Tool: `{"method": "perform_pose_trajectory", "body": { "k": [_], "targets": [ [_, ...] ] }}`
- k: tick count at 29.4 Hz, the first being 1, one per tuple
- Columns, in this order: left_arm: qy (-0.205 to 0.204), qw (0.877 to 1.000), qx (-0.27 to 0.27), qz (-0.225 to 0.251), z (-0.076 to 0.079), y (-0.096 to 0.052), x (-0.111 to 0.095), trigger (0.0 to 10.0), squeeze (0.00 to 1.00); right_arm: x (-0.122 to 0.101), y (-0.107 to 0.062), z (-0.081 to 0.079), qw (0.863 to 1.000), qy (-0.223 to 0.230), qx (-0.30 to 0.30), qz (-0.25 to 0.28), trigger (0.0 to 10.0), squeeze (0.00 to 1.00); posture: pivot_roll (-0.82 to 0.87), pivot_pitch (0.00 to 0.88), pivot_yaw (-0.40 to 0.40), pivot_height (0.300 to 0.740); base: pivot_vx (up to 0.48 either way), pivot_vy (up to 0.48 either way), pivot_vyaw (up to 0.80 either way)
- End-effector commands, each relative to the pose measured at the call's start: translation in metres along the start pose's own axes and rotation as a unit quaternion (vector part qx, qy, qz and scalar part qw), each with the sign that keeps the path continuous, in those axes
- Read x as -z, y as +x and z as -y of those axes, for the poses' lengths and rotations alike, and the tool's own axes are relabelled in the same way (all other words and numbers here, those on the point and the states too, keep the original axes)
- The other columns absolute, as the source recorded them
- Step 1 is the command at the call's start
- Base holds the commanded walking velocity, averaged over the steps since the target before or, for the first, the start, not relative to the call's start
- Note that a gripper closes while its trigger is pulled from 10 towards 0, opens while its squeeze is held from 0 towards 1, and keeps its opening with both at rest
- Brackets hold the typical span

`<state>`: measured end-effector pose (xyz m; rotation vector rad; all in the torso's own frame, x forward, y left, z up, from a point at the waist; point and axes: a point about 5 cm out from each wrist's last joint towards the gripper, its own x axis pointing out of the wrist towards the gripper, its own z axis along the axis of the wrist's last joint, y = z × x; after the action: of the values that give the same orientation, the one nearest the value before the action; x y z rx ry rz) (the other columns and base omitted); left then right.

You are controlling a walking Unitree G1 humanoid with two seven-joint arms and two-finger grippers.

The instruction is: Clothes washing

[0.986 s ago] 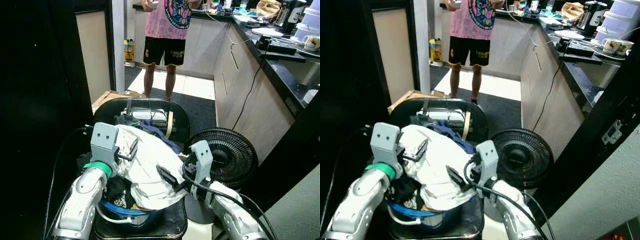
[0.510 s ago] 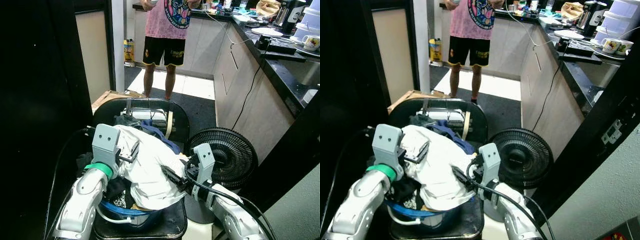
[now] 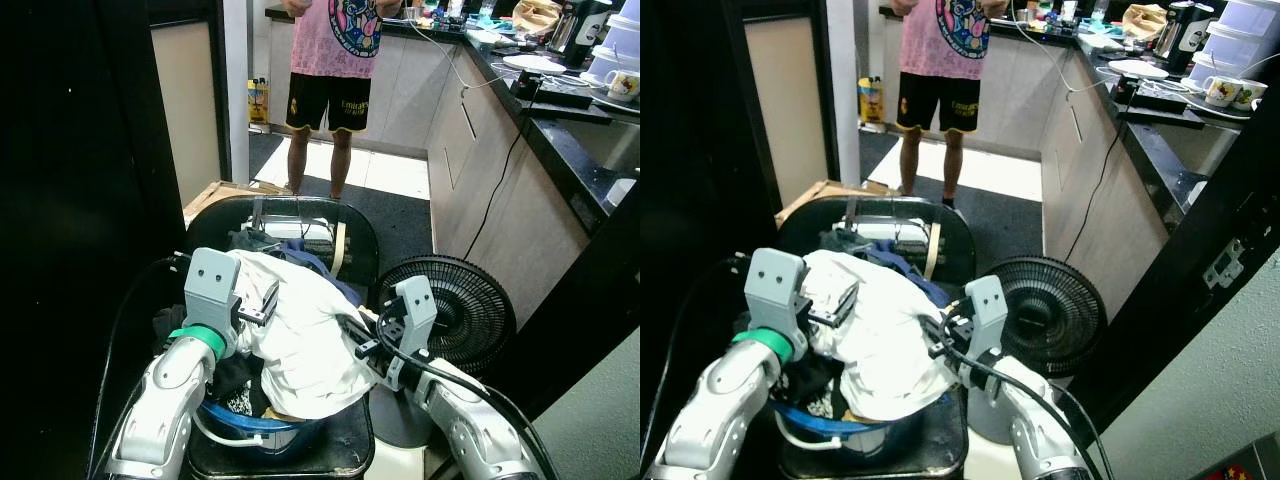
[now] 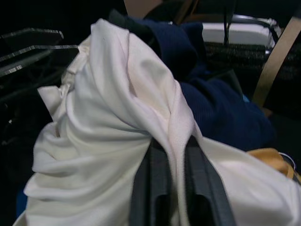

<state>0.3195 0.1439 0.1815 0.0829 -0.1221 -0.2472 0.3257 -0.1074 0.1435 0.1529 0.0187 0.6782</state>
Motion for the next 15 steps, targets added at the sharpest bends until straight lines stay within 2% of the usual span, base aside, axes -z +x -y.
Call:
{"method": "perform_pose_trajectory", "body": {
  "k": [1, 7, 9, 10, 11, 13, 14, 15],
  "targets": [
    [0.003, 1.0, 0.006, -0.006, 0.002, -0.001, 0.003, 10.0, 0.0, -0.005, -0.001, 0.002, 1.0, 0.002, 0.003, 0.015, 0.0, 0.0, 0.0, 0.046, -0.025, 0.74, 0.0, 0.0, 0.0],
    [0.004, 1.0, 0.004, -0.005, 0.002, -0.001, 0.003, 10.0, 0.0, -0.021, 0.002, 0.003, 0.999, 0.015, 0.003, 0.05, 0.0, 0.0, 0.0, 0.048, -0.025, 0.74, 0.0, 0.0, 0.0],
    [0.004, 1.0, 0.004, -0.004, 0.001, -0.001, 0.003, 10.0, 0.0, -0.03, 0.003, 0.002, 0.998, 0.014, 0.001, 0.065, 0.0, 0.0, 0.0, 0.048, -0.025, 0.74, 0.0, 0.0, 0.0],
    [0.004, 1.0, 0.002, -0.003, 0.001, -0.001, 0.002, 10.0, 0.0, -0.041, 0.005, 0.003, 0.996, 0.014, 0.001, 0.085, 0.0, 0.0, 0.0, 0.05, -0.027, 0.74, 0.0, 0.0, 0.0],
    [0.004, 1.0, 0.002, -0.003, 0.001, -0.001, 0.002, 10.0, 0.0, -0.041, 0.005, 0.003, 0.996, 0.014, 0.001, 0.085, 0.0, 0.0, 0.0, 0.05, -0.027, 0.74, 0.0, 0.0, 0.0],
    [0.004, 1.0, 0.0, -0.001, 0.0, -0.001, 0.001, 10.0, 0.0, -0.074, 0.009, 0.004, 0.989, 0.022, 0.005, 0.148, 0.0, 0.0, 0.0, 0.052, -0.029, 0.74, 0.0, 0.0, 0.0],
    [0.004, 1.0, 0.0, -0.001, 0.0, -0.001, 0.001, 10.0, 0.0, -0.074, 0.009, 0.004, 0.989, 0.022, 0.005, 0.148, 0.0, 0.0, 0.0, 0.052, -0.029, 0.74, 0.0, 0.0, 0.0],
    [0.004, 1.0, -0.001, -0.001, 0.0, -0.001, 0.001, 10.0, 0.0, -0.095, 0.009, 0.007, 0.982, 0.029, 0.01, 0.187, 0.0, 0.0, 0.0, 0.054, -0.029, 0.74, 0.0, 0.0, 0.0]
  ]
}}
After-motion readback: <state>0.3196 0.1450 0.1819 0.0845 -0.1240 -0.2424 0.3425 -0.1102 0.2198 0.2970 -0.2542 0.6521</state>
